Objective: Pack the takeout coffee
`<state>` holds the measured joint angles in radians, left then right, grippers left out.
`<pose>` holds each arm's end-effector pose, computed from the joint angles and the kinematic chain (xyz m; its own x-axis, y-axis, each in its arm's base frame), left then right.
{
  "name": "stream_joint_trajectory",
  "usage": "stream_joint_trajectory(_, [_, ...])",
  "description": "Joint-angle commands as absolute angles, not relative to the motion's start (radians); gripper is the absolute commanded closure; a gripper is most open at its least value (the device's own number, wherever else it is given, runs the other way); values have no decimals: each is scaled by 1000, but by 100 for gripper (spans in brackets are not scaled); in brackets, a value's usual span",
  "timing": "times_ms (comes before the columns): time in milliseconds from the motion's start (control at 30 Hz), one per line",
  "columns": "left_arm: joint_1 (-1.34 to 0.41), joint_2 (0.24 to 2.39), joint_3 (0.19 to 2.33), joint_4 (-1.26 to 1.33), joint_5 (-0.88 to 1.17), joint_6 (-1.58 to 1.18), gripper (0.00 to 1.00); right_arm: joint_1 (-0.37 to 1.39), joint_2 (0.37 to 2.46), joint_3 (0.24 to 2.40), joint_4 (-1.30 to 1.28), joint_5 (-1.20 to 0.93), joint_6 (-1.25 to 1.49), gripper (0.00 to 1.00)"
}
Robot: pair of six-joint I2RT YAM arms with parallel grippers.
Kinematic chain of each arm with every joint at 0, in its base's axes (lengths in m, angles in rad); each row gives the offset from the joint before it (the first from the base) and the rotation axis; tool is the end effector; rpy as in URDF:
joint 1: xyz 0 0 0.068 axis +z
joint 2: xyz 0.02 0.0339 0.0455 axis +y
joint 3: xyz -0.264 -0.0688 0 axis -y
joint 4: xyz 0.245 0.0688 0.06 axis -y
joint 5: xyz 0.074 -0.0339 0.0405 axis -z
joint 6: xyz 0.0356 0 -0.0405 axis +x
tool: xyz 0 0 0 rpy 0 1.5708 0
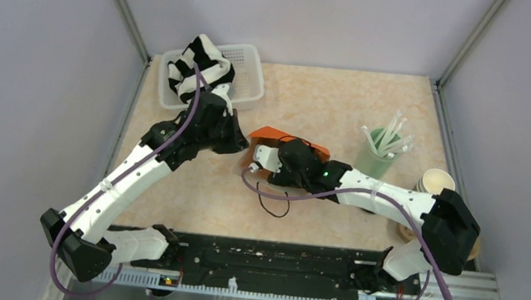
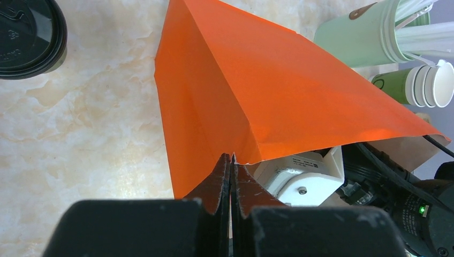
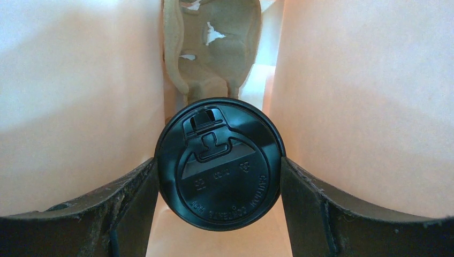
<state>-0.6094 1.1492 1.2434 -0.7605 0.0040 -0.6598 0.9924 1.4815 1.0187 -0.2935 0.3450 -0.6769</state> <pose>0.1938 -0.1354 0.3694 -0.7529 -0.2220 -0.6196 0.1436 0.8633 -0.4838 0.1854 0.2619 0.2470 0.1169 -0.8992 -0.4216 -0.7444 0.2017 -0.6365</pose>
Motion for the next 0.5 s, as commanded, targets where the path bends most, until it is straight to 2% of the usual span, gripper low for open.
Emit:
stream_joint_trajectory(0, [-610, 1136, 1261, -745, 8, -661, 100, 999, 1446, 1047, -375, 398, -682, 49])
stream_joint_trajectory(133, [-610, 1129, 1256, -743, -15, -661, 100, 1014, 1427, 1013, -329, 450, -724, 50])
stream_joint_trajectory(467, [-610, 1142, 1271, -735, -34, -646, 100, 1061, 1399, 1028, -344, 332, -853, 50])
